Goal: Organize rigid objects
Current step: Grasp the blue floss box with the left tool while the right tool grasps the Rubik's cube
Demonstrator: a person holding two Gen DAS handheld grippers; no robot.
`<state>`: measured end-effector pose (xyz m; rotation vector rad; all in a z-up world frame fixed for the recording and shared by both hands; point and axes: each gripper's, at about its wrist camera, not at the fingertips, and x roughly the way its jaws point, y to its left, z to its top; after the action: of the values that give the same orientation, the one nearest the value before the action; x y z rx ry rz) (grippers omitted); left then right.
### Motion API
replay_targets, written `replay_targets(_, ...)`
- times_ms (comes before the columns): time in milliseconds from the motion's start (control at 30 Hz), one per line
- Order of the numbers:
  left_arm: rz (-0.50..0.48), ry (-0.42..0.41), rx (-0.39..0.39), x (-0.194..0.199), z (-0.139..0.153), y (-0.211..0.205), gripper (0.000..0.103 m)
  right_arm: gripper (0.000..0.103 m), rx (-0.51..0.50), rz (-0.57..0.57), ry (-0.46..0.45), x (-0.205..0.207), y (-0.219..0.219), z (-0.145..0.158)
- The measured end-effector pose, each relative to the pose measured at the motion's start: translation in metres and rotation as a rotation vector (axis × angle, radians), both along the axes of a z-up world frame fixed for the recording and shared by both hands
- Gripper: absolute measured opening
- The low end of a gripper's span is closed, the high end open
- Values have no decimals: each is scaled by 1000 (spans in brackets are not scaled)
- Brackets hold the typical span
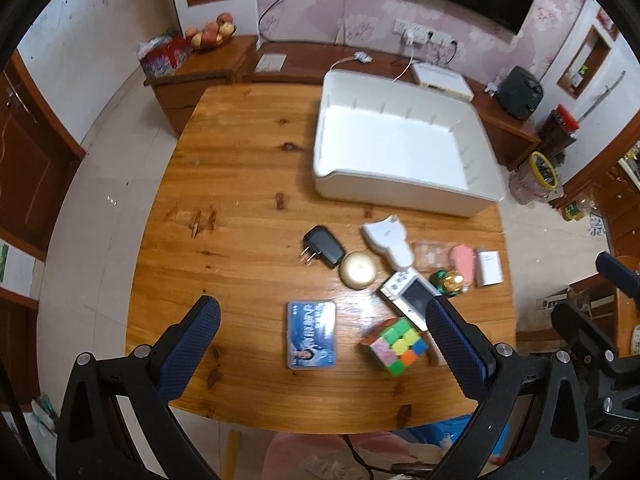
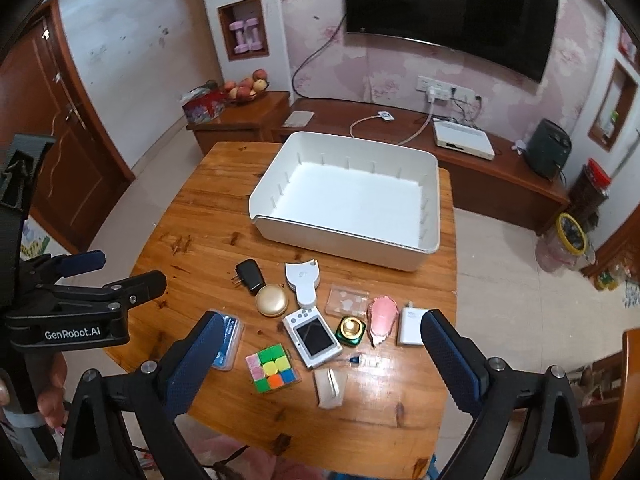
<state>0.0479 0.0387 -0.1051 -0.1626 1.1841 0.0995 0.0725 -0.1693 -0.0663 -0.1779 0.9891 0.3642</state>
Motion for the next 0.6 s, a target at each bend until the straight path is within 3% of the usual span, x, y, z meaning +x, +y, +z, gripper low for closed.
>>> replay_targets(267, 13, 137, -61, 7, -72, 12, 102, 99, -77, 110, 59, 3, 24, -61)
replay_targets(433, 2, 198, -60, 8, -112, 6, 102, 99, -89, 191, 101, -4, 37, -105)
replay_targets(600, 8, 242, -55, 12, -146, 2, 102, 92, -134, 270, 110, -18, 52, -140)
